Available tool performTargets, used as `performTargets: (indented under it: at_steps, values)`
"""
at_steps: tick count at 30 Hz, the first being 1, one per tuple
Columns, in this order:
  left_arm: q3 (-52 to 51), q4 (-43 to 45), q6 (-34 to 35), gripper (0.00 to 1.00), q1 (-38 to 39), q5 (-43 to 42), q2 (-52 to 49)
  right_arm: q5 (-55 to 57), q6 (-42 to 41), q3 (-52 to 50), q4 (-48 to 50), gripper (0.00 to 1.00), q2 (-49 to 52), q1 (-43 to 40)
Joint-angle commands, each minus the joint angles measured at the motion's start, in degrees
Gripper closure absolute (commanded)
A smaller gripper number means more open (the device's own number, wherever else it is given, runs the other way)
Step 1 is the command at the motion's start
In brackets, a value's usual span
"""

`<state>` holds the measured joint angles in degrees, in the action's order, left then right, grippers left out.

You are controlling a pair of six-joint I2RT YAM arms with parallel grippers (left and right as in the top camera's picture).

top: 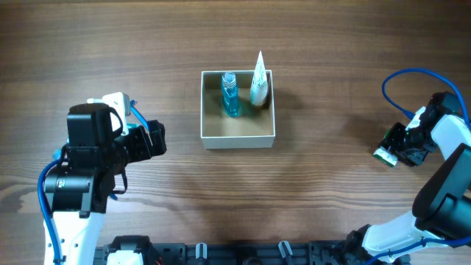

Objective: Pack container
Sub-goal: 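Release the tube, move right gripper to the green box and grasp it, then carry the green box into the white box and release it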

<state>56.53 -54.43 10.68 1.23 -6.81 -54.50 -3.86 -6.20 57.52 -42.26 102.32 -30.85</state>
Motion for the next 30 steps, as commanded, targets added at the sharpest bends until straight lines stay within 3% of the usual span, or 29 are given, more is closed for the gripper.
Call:
performTargets:
  at_steps: [1,10,17,23,30]
  values:
    - [1.3,0.2,0.5,0.00,0.4,-1.7,0.0,-2.2,-3.2,-0.4,0.3,0.80,1.2,0.1]
    - [1.3,0.2,0.5,0.00,0.4,-1.7,0.0,-2.6,-4.9,7.4,-5.8,0.96,-8.4,3.0]
    - [1.3,0.2,0.5,0.00,0.4,-1.7,0.0,-2.6,-2.3,15.1,-10.4,0.96,-24.3,15.1]
    - [1.3,0.2,0.5,0.00,0.4,-1.7,0.0,-0.9,16.2,16.5,-8.5,0.96,-33.0,33.2]
    - [1.3,0.2,0.5,0.00,0.4,-1.7,0.0,-5.0,40.9,16.3,-9.4,0.96,-33.7,47.5]
